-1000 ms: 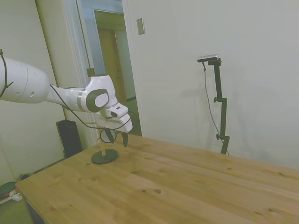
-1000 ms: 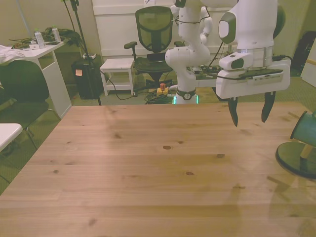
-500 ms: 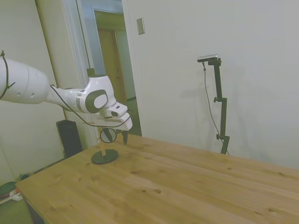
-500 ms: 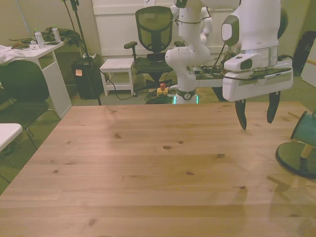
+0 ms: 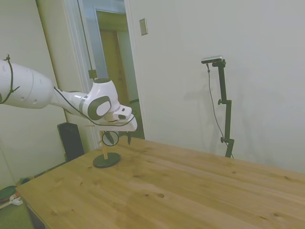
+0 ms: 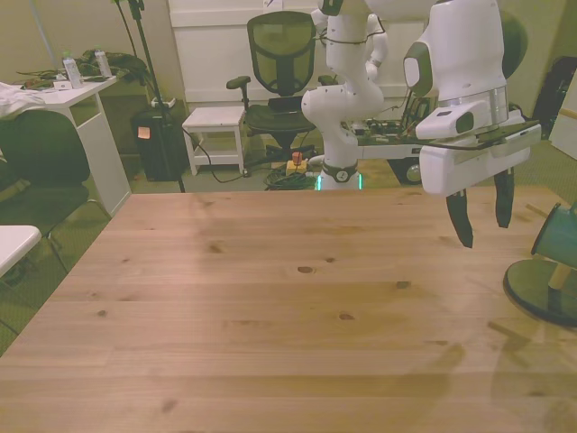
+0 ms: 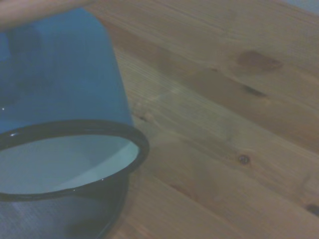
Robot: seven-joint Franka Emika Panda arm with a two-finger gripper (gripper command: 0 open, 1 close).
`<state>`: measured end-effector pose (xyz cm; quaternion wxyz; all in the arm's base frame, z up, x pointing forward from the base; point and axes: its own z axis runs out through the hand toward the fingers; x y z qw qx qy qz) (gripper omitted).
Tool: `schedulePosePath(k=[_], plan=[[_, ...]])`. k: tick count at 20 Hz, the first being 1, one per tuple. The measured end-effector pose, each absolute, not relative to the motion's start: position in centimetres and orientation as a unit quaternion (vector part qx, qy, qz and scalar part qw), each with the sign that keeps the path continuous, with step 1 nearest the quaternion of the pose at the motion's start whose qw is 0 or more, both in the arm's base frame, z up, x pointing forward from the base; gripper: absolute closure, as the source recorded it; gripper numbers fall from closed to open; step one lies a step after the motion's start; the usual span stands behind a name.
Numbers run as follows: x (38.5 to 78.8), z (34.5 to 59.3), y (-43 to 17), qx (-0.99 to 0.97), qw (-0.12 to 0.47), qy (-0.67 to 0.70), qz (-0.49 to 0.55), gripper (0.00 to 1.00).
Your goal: Unload the mug
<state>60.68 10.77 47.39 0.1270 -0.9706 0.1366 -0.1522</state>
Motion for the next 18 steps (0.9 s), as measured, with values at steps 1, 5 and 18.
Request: schedulePosePath(k=[1,5,18], plan=[[60.7,47.5,10.8,-0.971,0.127,0.125,-0.158,0.0],[61.0,48.1,11.2,-0.971,0.12,0.083,-0.188,0.0],[62.3,49.3,13.3,-0.969,0.083,0.024,-0.23,0.0]])
